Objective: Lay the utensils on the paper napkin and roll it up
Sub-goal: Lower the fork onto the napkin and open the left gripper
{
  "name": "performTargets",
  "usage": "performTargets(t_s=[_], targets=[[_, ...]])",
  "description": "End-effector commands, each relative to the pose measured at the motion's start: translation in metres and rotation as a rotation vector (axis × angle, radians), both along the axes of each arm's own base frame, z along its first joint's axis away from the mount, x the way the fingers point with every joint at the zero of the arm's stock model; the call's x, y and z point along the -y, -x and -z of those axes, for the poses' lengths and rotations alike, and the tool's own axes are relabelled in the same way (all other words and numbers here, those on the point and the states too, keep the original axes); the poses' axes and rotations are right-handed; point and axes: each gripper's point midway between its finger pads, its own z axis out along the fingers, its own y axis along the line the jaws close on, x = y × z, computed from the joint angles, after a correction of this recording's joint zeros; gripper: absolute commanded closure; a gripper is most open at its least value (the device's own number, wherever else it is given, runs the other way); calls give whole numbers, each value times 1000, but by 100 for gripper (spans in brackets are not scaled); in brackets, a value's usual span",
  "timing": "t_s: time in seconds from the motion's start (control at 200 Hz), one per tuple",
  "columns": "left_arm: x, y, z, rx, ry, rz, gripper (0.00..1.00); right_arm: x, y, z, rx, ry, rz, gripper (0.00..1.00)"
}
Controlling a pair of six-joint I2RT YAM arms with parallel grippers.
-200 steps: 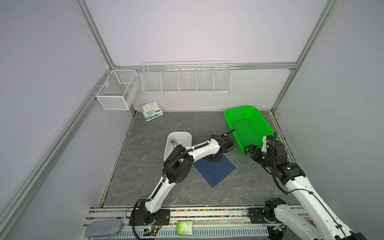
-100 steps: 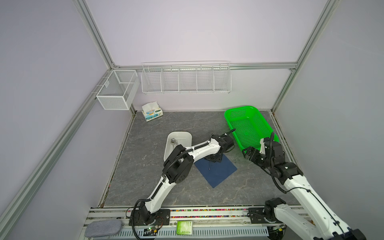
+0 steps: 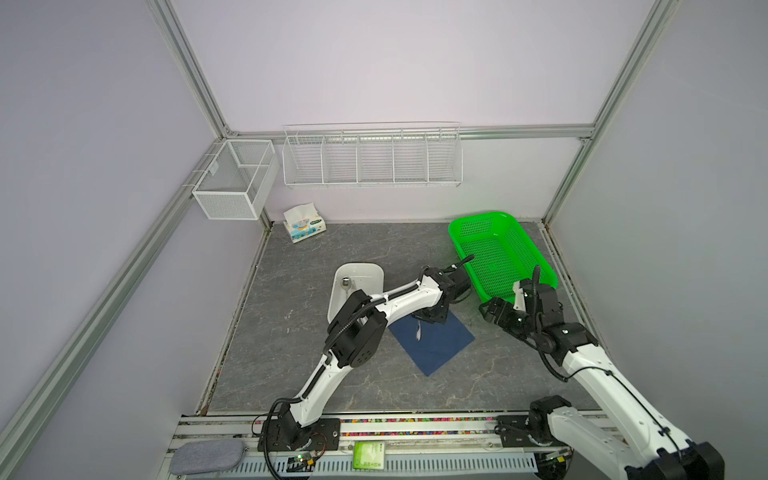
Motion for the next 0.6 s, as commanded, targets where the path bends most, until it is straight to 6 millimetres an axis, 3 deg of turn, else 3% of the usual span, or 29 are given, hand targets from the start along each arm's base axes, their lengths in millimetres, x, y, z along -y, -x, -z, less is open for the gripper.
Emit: performTargets(t_s=[0.0,0.205,0.425,0.595], targets=[[-2,0,-1,18,-40,0,95,-1,0,5,-10,-17,9,11],[-14,-12,-24,106,-59,-28,91,0,0,6,-11,-14,12,11],[-29,-30,-21,101,-69,-64,87,-3,-2,5,-17,-25,-1,11],[-28,-44,-19,110,-70,-63,83,-3,-2,5,-15,-24,1,11]])
